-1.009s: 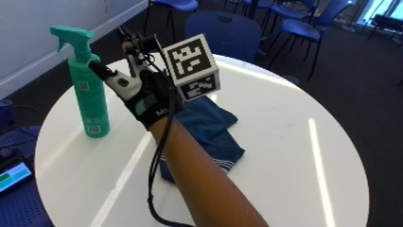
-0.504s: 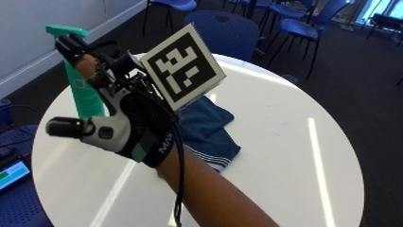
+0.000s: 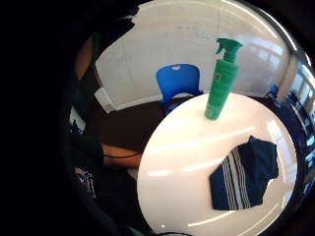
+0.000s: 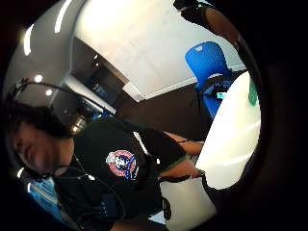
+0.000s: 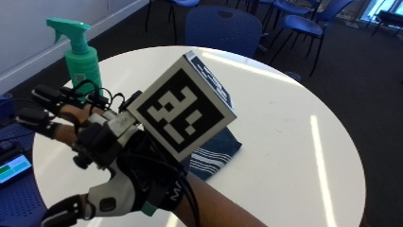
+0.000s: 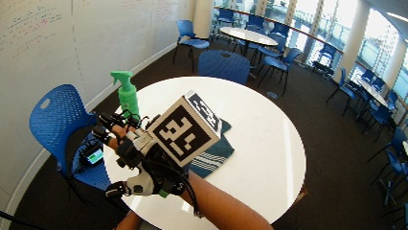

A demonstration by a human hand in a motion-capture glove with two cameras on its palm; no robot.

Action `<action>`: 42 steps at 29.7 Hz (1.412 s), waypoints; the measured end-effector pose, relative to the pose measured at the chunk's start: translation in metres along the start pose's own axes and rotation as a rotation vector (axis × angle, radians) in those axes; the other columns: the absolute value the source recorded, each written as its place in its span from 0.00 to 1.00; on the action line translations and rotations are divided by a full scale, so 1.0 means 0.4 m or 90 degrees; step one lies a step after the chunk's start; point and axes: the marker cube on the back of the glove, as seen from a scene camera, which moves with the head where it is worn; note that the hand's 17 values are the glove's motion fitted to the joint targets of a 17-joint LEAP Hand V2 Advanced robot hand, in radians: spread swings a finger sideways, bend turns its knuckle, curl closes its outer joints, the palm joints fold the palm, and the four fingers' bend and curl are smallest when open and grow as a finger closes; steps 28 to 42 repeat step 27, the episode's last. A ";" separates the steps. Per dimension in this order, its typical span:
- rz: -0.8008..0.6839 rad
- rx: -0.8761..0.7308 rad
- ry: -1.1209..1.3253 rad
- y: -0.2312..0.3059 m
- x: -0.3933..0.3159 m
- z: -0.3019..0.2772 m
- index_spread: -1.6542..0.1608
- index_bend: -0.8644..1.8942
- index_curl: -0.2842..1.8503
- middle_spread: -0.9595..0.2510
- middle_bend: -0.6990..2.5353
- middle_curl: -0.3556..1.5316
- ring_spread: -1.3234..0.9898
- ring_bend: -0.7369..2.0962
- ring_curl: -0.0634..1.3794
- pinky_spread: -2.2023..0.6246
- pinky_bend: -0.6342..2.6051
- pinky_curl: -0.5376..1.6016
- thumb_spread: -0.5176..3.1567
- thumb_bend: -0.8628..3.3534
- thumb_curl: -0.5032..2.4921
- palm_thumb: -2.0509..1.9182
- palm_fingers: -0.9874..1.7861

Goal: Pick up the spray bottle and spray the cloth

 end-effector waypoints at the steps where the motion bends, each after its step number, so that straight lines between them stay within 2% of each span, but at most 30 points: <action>1: -0.009 -0.005 0.005 0.005 -0.007 0.001 0.65 0.39 0.30 0.65 0.27 0.36 0.51 0.34 0.25 0.83 0.25 0.40 0.42 0.20 0.28 0.62 0.48; 18: -0.090 -0.064 0.090 0.016 -0.042 -0.009 0.65 0.40 0.31 0.64 0.27 0.35 0.51 0.33 0.25 0.83 0.25 0.39 0.41 0.20 0.28 0.62 0.49; 42: -0.098 -0.066 0.105 0.008 -0.040 -0.005 0.65 0.40 0.31 0.64 0.27 0.35 0.51 0.33 0.25 0.83 0.25 0.39 0.41 0.20 0.28 0.62 0.50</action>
